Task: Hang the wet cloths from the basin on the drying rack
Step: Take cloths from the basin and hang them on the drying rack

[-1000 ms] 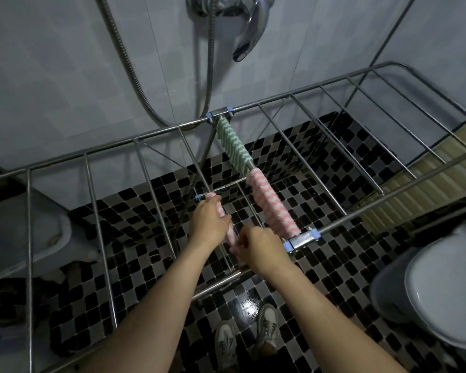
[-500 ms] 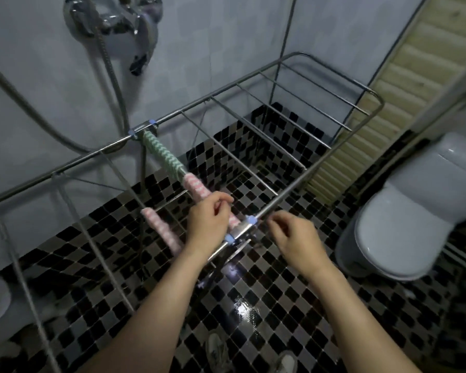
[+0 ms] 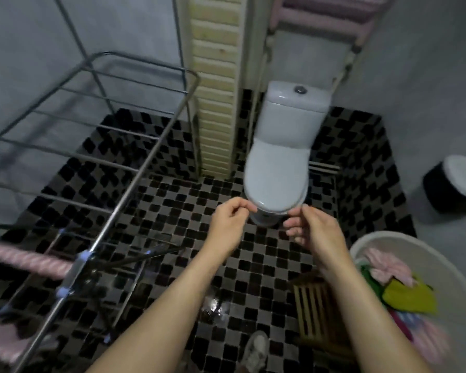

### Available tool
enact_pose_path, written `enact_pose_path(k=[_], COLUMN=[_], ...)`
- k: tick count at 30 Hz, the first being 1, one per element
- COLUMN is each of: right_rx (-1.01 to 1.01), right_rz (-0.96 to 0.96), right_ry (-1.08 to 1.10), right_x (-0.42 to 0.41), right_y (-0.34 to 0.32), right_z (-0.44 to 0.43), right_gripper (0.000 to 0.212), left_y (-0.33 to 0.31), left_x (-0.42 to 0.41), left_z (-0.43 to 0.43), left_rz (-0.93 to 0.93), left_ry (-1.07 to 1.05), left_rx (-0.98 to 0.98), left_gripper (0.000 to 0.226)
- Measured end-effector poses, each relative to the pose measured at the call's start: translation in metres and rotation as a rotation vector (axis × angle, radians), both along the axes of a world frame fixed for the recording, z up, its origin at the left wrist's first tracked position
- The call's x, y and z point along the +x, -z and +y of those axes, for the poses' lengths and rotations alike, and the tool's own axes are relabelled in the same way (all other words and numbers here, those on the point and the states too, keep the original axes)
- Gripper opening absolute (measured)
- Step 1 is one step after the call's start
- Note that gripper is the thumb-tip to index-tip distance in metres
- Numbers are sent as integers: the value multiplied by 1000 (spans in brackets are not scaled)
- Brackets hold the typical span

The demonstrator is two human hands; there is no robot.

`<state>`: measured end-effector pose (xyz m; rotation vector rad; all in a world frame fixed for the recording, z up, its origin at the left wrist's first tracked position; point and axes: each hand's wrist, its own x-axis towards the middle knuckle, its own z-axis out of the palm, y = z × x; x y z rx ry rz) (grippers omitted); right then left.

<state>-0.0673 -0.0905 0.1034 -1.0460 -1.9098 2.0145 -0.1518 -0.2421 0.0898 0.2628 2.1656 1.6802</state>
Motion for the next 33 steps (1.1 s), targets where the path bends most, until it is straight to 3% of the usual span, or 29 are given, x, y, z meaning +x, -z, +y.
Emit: enact_pose_path(k=[5, 10, 13, 18, 20, 22, 25, 28, 33], right_rx=[-390, -445, -371, -280, -126, 158, 417, 603, 458], right_rz=[-39, -131, -285, -488, -500, -547, -808, -918, -834], right_ry=[308, 495, 535, 465, 390, 234, -4, 31, 203], right_x=[64, 132, 167, 203, 206, 208, 215, 223, 231], right_y=[13, 56, 94, 142, 158, 172, 181, 187, 183], right_z=[92, 168, 198, 211, 214, 219, 221, 224, 231], right_gripper=[33, 34, 35, 23, 39, 60, 66, 42, 36], left_y=[21, 59, 77, 108, 122, 137, 157, 177, 183], left_x=[31, 73, 103, 143, 158, 170, 176, 174, 168], left_z=[104, 186, 223, 267, 282, 294, 307, 315, 315], left_rz=[-156, -200, -107, 98, 165, 187, 100, 12, -232], left_ry=[214, 513, 693, 1020, 1115, 1141, 1083, 951, 877], left_rx=[-21, -163, -318, -591, -665, -731, -790, -794, -689], left_gripper=[31, 31, 27, 40, 39, 43, 45, 40, 39])
